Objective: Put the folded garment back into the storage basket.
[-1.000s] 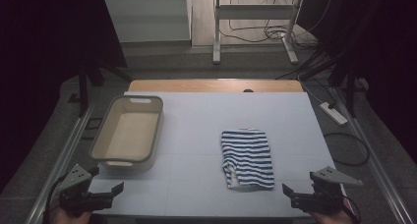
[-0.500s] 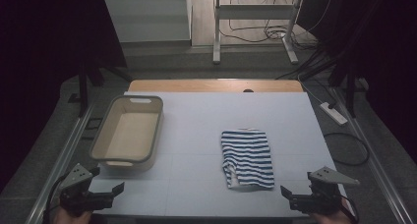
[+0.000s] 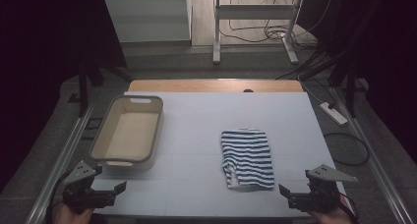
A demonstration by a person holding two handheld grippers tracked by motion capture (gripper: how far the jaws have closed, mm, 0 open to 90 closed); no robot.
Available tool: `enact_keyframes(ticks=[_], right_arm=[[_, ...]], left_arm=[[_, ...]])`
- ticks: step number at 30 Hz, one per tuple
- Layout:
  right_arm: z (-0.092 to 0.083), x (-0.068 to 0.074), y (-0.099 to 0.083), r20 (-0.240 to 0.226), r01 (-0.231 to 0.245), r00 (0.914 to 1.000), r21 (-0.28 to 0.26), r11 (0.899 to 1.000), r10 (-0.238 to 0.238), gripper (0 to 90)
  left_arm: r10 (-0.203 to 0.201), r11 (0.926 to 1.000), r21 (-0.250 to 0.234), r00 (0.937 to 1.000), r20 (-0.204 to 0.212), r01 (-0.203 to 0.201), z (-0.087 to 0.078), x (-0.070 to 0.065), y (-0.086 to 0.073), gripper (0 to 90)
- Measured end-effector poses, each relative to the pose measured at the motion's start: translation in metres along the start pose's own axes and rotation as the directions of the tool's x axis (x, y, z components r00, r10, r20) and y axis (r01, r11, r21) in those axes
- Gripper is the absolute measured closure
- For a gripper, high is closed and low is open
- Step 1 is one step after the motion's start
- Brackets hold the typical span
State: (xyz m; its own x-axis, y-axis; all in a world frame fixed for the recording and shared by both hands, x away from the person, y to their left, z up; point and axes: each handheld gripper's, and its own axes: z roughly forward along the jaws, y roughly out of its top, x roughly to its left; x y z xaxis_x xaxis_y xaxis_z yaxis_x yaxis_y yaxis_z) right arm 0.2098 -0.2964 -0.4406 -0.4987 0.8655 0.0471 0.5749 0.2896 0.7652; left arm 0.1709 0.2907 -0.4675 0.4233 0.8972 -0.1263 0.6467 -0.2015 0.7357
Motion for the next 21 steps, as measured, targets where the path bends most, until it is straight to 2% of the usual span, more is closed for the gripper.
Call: enact_keyframes(ticks=[4,8,14,21], right_arm=[[0.001,0.001,0.002,-0.003,-0.003,1.0,0.013,1.0,0.003,0.0],[0.003,0.0,0.002,-0.02,0.006,0.9998,0.048,0.999,-0.005,0.0],[0.004,0.002,0.005,-0.03,0.034,0.999,0.053,0.998,-0.032,0.0],[0.008,0.003,0.01,-0.048,0.054,0.9975,0.061,0.997,-0.051,0.0]], left_arm=[[0.008,1.0,0.004,0.9994,-0.033,-0.008,0.001,-0.002,0.004,0.0],[0.01,0.9999,-0.003,0.9994,-0.033,-0.01,0.002,-0.005,0.007,0.0],[0.007,0.9998,-0.02,0.9999,-0.008,-0.007,0.0,-0.006,0.014,0.0],[0.012,0.9999,-0.006,0.9997,0.022,-0.012,0.003,-0.006,0.019,0.0]])
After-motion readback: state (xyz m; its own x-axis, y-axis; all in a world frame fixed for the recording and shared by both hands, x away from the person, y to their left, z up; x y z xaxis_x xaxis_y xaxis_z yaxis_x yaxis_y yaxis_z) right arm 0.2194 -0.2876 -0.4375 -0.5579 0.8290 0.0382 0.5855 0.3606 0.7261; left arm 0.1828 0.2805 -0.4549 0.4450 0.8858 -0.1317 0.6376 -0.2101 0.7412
